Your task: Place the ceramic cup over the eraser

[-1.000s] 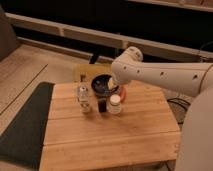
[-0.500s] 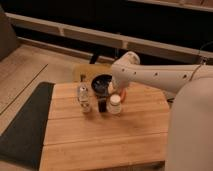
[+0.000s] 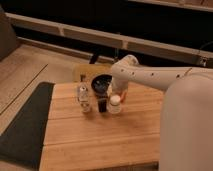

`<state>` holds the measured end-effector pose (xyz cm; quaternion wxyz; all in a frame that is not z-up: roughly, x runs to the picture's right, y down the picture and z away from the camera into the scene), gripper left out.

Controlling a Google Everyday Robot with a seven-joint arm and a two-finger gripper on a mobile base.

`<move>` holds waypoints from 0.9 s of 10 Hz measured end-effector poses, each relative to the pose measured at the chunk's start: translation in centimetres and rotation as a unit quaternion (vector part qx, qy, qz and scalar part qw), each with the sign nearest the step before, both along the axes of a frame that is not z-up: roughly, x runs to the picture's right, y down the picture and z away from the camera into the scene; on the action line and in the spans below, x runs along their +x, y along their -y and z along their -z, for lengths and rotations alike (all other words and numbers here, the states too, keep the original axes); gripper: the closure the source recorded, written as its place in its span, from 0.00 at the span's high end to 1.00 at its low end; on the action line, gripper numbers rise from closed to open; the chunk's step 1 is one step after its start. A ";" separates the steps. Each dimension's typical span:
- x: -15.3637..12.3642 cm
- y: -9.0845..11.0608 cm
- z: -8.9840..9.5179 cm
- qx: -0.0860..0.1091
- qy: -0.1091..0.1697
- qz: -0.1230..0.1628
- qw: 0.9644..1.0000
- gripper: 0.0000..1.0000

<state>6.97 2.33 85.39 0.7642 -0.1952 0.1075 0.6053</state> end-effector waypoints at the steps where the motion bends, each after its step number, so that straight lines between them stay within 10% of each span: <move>1: -0.2 -0.1 -0.4 -0.003 0.005 -0.003 1.000 0.65; 9: -1.3 -3.1 -1.4 -0.052 0.029 -0.018 0.998 0.65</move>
